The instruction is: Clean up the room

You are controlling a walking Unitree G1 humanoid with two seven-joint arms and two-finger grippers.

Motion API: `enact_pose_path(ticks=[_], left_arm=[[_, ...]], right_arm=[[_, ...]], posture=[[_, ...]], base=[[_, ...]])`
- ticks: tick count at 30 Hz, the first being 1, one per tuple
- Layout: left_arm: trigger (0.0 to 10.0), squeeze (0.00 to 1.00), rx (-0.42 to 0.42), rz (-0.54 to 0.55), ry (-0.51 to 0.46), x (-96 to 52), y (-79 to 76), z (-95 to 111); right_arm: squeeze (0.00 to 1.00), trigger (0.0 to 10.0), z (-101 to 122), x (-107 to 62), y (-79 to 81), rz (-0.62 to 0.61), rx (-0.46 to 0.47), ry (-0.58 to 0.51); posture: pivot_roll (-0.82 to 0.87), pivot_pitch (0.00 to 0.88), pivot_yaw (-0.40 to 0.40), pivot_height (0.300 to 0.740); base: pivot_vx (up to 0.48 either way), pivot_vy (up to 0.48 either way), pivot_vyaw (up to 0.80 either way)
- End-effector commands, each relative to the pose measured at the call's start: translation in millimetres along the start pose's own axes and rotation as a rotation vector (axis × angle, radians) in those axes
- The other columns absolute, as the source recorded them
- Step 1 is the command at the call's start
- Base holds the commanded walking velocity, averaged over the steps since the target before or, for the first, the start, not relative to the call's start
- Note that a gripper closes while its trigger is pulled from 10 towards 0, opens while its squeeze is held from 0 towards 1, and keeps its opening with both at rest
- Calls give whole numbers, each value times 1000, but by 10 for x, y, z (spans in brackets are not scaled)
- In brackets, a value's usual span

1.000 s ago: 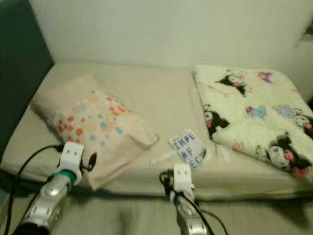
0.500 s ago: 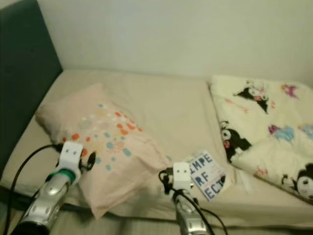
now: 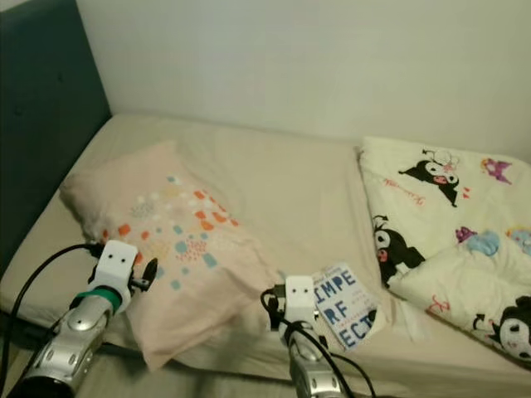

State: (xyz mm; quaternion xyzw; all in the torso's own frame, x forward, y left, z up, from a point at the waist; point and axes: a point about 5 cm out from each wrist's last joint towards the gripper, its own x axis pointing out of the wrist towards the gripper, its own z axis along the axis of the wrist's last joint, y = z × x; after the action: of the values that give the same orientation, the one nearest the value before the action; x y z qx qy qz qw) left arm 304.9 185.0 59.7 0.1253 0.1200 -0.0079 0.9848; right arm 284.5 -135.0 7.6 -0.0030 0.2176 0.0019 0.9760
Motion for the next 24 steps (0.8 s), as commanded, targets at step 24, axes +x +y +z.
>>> enact_pose_path(ticks=[24], left_arm=[[10000, 0, 31, -13, 13, -32, -68, -62]], right_arm=[[0, 10000, 16, 48, 39, 67, -66, 20]], posture=[[115, 0, 12, 690]], base=[[0, 0, 0]])
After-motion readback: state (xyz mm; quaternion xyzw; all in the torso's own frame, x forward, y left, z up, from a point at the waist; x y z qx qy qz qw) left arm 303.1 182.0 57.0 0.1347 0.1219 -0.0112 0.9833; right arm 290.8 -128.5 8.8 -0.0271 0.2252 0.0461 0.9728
